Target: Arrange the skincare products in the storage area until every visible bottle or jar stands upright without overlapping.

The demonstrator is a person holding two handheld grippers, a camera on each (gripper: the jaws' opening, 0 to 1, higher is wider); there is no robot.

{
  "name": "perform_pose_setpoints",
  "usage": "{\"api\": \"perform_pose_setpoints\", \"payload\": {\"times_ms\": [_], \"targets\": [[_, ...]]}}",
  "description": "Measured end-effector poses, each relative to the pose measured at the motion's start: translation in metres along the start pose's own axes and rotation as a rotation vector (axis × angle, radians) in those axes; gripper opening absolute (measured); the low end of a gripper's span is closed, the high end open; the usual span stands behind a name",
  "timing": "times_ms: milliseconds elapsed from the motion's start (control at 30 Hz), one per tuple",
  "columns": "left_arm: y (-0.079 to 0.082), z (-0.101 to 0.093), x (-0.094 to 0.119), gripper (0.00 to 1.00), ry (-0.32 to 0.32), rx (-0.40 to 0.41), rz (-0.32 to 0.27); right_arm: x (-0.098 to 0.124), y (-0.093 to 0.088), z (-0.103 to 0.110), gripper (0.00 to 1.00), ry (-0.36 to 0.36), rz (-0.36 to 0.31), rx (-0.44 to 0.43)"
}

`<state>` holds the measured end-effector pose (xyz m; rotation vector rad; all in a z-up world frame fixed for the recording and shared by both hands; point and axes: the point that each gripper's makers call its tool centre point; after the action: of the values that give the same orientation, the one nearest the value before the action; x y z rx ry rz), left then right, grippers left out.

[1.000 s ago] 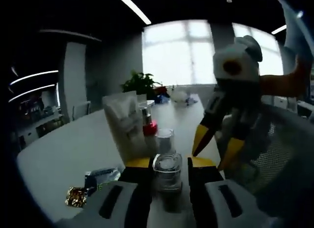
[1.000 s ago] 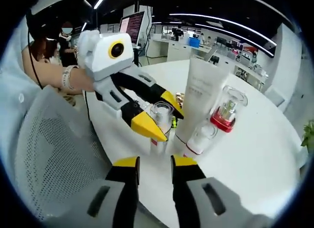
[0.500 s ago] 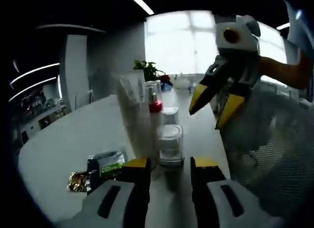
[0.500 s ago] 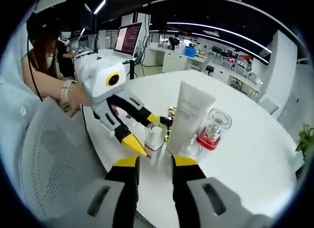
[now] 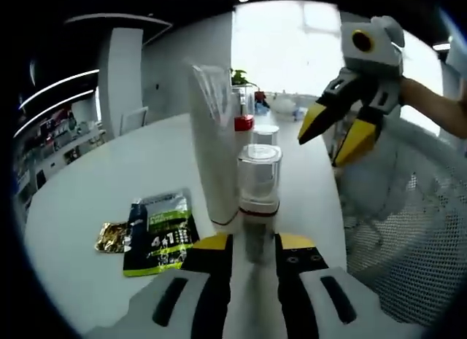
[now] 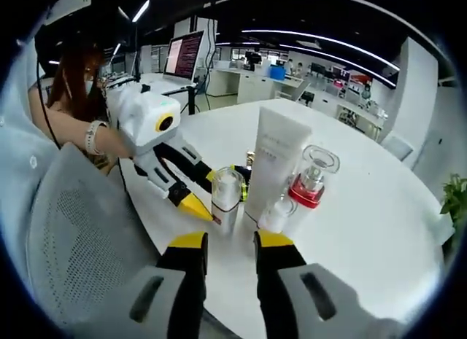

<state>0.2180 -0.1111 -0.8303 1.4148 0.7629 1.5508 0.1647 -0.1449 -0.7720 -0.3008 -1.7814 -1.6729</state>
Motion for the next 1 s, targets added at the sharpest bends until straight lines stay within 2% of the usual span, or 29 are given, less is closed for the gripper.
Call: {"api": "perform_pose_setpoints", "payload": {"times_ms": [267,433,600,1000], "targets": [[-0.004,-0.001,0.0,0.08,-0.01,0.023,0.017,-0.005,-0.011,-0.011,0.24,-0.017,0.016,-0.036],[-0.003,0.0,-0.003,0.08,-0.011,0.027,0.026,-0.011,-0.022,-0.021,0.22,-0.033,0.047,-0.059],[-0.001,0.001,-0.007,0.08,-0.009,0.057,0.022,-0.015,-0.025,-0.028,0.21,-0.032,0.038,-0.106],[-0.006,-0.001,-0.016,0.1,-0.035,0.089,0.104,-0.026,-0.031,-0.037,0.2,-0.036,0.059,-0.119]]}}
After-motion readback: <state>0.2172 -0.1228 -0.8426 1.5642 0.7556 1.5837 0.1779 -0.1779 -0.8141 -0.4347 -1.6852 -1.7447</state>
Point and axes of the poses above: the point that each gripper's makers call its tool centre point, and the gripper's own axes: x roughly backward along the fingers, z roughly to its left, y roughly out of its top, and after that the axes turned 12 degrees about -x, right-handed
